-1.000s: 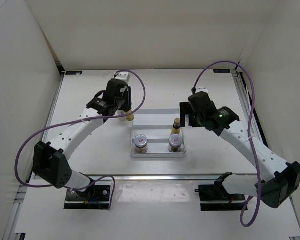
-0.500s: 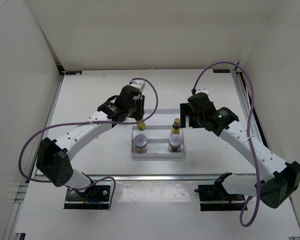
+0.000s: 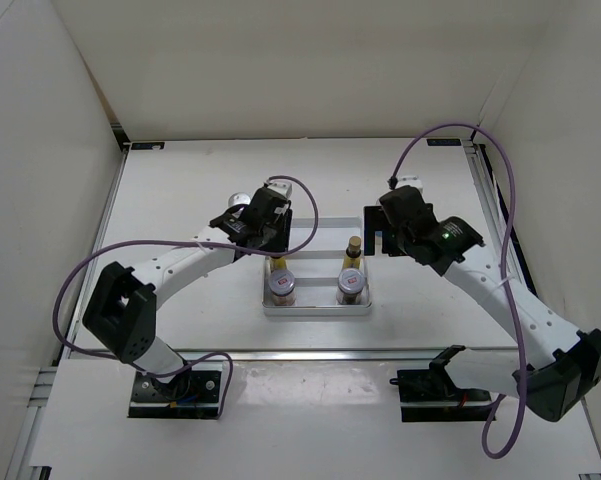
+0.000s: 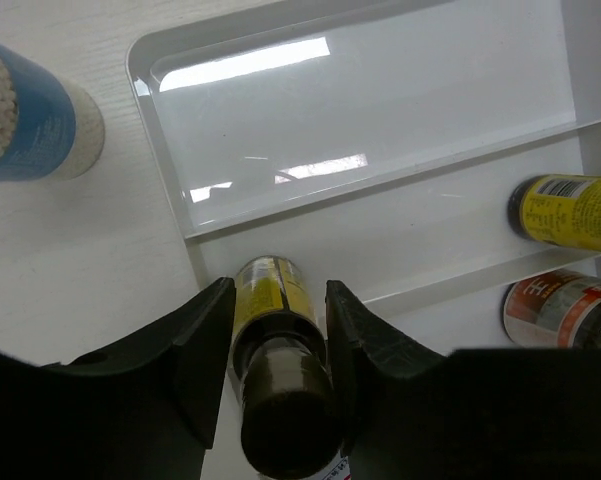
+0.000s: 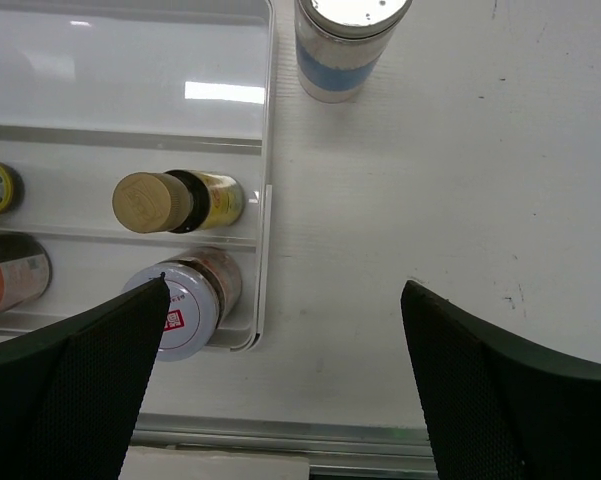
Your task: Organize the condiment bottles
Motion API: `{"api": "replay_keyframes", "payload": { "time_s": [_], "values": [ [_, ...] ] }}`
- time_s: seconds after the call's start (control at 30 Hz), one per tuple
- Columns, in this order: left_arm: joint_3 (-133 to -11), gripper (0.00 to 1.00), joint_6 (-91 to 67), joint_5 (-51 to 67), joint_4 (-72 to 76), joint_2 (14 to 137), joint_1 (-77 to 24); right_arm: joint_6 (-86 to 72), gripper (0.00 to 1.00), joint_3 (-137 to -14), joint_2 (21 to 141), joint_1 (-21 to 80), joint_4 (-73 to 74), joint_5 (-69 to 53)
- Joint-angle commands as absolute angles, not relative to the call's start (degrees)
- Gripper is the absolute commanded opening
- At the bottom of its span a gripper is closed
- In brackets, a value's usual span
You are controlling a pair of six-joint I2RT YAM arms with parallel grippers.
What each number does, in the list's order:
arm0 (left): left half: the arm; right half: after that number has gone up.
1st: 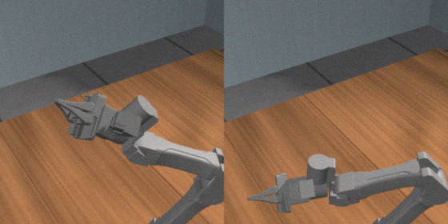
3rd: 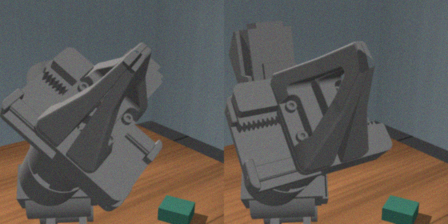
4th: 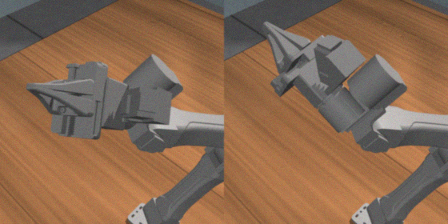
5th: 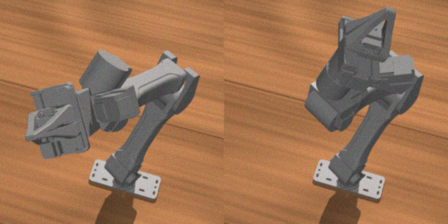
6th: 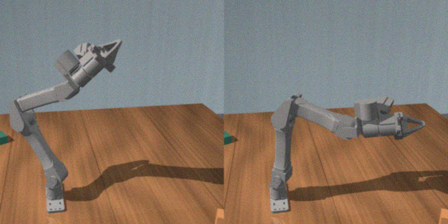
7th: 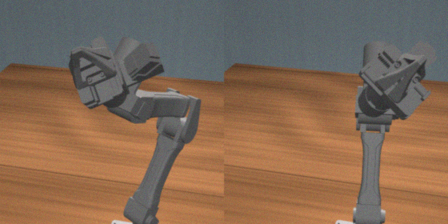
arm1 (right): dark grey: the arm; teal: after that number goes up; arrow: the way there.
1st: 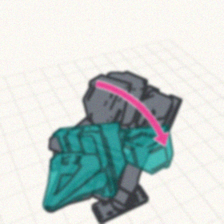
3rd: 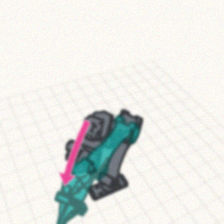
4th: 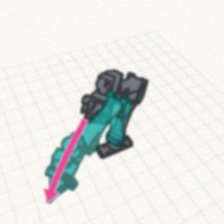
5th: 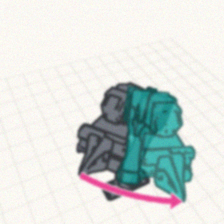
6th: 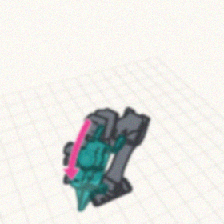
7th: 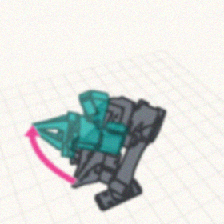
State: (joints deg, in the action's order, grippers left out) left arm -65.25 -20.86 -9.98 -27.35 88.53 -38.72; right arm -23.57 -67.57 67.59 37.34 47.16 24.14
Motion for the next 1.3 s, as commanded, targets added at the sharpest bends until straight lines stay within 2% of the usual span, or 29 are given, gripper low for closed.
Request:
{"api": "replay_keyframes", "payload": {
  "time_s": [0.0,0.07,0.1,0.13,0.3,0.4,0.47,0.6,0.7,0.83,0.9,1.27],
  "values": [
    [-66.79,0.54,-21.45,-11.24,-25.22,87.63,-38.76,-23.73,1.00,-66.80,65.57,37.18,47.81,26.28],
    [-67.49,0.68,-20.92,-11.25,-25.22,86.84,-38.76,-24.26,1.00,-66.80,65.57,37.18,47.81,26.28],
    [-67.50,0.95,-20.92,-11.77,-25.22,85.88,-38.76,-24.26,1.00,-66.80,65.57,37.18,47.81,26.28],
    [-68.37,1.00,-20.22,-11.78,-25.22,85.87,-38.76,-24.26,1.00,-67.32,65.57,37.18,47.81,26.28],
    [-75.83,1.00,-16.62,-16.78,-32.25,80.87,-38.76,-22.42,1.00,-71.44,68.46,34.28,48.96,27.51],
    [-76.38,1.00,-13.72,-18.72,-33.57,75.34,-34.83,-19.70,1.00,-74.70,71.26,29.99,48.96,24.89],
    [-74.45,1.00,-12.66,-22.14,-33.57,72.09,-32.09,-17.32,1.00,-78.12,74.25,26.74,48.43,19.35],
    [-67.69,1.00,-10.55,-26.53,-33.57,64.27,-21.66,-16.09,1.00,-82.26,79.53,24.00,47.72,16.36],
    [-57.44,1.00,-10.55,-30.92,-30.69,59.18,-17.24,-15.56,1.00,-85.15,84.54,22.59,47.11,14.42],
    [-48.45,1.00,-12.56,-30.41,-23.13,51.60,-16.62,-15.56,1.00,-88.67,90.78,22.06,46.41,12.48],
    [-44.31,1.00,-13.10,-30.41,-21.28,49.93,-16.00,-15.56,1.00,-89.99,93.94,21.53,46.41,11.95],
    [-44.82,1.00,-13.01,-29.80,-19.07,52.47,-15.47,-16.96,0.98,-93.43,103.89,18.46,46.93,10.63]
  ]
}}
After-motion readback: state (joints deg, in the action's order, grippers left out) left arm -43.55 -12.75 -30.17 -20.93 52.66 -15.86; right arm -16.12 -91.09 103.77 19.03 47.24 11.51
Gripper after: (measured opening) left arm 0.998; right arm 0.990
